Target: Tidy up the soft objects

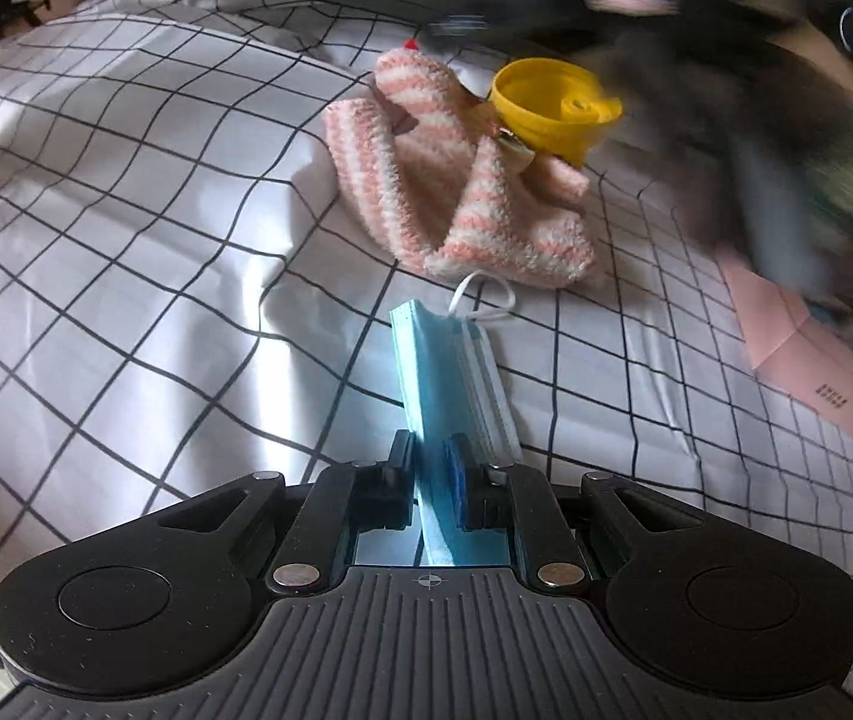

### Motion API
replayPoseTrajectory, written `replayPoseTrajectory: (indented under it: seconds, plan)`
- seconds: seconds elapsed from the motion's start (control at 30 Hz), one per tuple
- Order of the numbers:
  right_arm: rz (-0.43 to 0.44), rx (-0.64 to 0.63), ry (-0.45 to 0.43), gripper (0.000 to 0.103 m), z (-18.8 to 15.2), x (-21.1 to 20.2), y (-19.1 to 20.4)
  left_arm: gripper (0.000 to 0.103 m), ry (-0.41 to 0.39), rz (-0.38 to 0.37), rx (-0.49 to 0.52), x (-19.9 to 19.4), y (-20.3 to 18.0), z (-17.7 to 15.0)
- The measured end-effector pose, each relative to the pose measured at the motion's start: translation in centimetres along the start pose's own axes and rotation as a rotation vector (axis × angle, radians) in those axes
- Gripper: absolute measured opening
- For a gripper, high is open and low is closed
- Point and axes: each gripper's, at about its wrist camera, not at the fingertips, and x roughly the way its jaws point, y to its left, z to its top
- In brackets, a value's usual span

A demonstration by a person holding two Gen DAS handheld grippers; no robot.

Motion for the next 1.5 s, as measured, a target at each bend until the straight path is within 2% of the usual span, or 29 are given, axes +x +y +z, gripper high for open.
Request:
replayPoseTrajectory:
  seconds: [0.07,0.13,0.2,0.33,0.43,0.53,0.63,0.77,0.93,1.07,1.13,1.27,1.43,1.5]
  plan:
    - [0.014,0.031,0.055,0.046,0.6,3.1,0.1,0.014,-0.008,-0.018,-0.022,-0.1,0.3,-0.1]
    - [0.064,0.082,0.139,0.047,0.4,5.6,-0.5,0.014,-0.015,-0.037,-0.049,-0.1,0.7,-0.3]
    - [0.105,0.165,0.174,0.045,-0.8,6.0,-1.8,0.014,-0.022,-0.054,-0.071,-0.2,1.1,-0.5]
    - [0.158,0.186,0.203,0.028,-5.1,2.1,-3.4,0.014,-0.027,-0.071,-0.086,-0.4,1.7,-0.6]
    - [0.17,0.166,0.205,0.028,-8.8,-2.3,-4.3,0.014,-0.021,-0.083,-0.098,-0.3,2.0,-0.5]
    - [0.102,0.07,0.14,0.028,-11.8,-6.7,-4.1,0.014,-0.007,-0.091,-0.099,0.0,2.1,-0.1]
    - [0.097,0.083,0.18,0.03,-13.8,-9.3,-4.9,0.014,0.012,-0.121,-0.089,0.7,1.6,0.5]
    - [0.075,0.154,0.242,0.052,-15.9,-12.2,-6.2,0.019,0.049,-0.151,-0.037,1.8,-0.8,0.8]
    - [0.056,0.18,0.283,0.063,-18.3,-16.1,-6.8,0.022,0.074,-0.182,-0.041,1.6,-2.5,1.1]
    - [0.058,0.21,0.296,0.071,-19.8,-18.6,-6.8,0.022,0.048,-0.155,-0.156,0.5,-2.3,0.9]
    - [0.053,0.218,0.305,0.072,-20.8,-19.6,-6.4,0.022,0.051,-0.14,-0.199,0.5,-2.7,0.4]
    - [0.023,0.216,0.291,0.078,-22.7,-21.1,-5.8,0.022,0.064,-0.05,-0.207,0.8,-4.1,0.0]
    - [0.034,0.281,0.252,0.082,-25.3,-21.1,-5.2,0.022,-0.003,0.064,-0.229,-0.8,-5.8,0.1]
    - [0.03,0.305,0.238,0.082,-25.9,-20.7,-5.1,0.022,-0.016,0.105,-0.189,-0.8,-7.0,0.0]
